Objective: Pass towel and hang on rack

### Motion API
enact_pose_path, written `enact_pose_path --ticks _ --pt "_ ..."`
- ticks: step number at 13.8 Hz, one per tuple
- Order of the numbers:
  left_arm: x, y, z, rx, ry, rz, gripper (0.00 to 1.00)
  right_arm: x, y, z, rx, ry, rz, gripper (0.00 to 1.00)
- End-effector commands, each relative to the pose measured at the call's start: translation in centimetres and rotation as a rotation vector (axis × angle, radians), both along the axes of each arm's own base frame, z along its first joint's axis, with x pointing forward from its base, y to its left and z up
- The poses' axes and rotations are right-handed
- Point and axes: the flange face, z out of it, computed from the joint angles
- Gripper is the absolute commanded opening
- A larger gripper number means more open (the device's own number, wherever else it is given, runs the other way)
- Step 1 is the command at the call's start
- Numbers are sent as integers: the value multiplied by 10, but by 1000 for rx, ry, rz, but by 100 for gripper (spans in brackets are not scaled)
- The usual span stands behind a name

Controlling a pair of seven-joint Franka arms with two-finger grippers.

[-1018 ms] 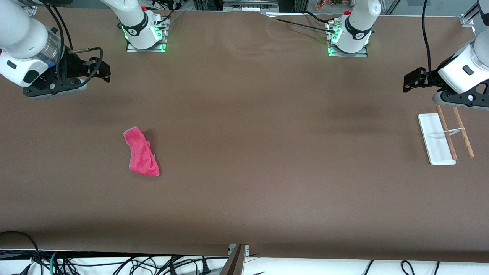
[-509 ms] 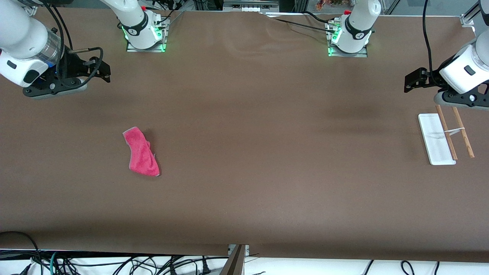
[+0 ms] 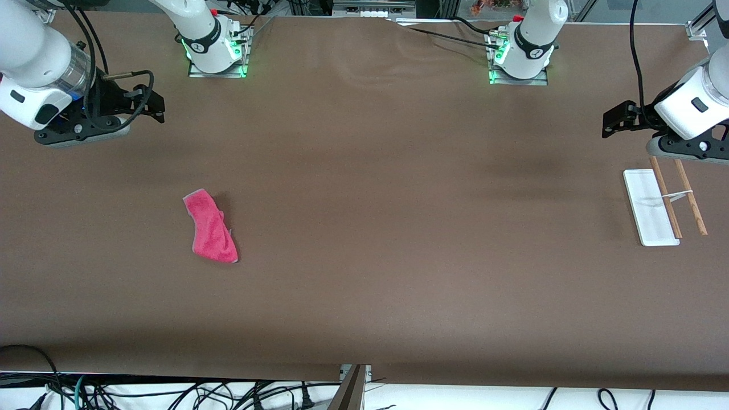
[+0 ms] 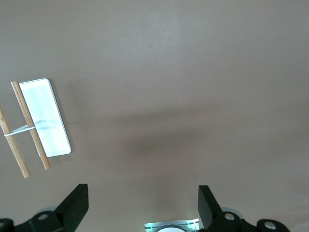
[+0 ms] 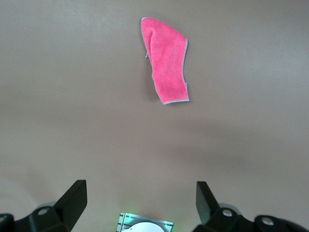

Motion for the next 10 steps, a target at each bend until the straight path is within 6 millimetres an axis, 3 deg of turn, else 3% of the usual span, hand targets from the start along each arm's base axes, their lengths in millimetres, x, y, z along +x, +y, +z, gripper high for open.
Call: enact_pose_path --ticks 1,4,10 --pt "1 1 6 14 1 -14 100 0 -1 5 14 1 -2 100" --pt "1 1 6 14 1 -14 100 1 -2 1 10 1 -6 100" --pt "1 1 6 14 1 -14 100 19 -51 -86 11 13 -115 100"
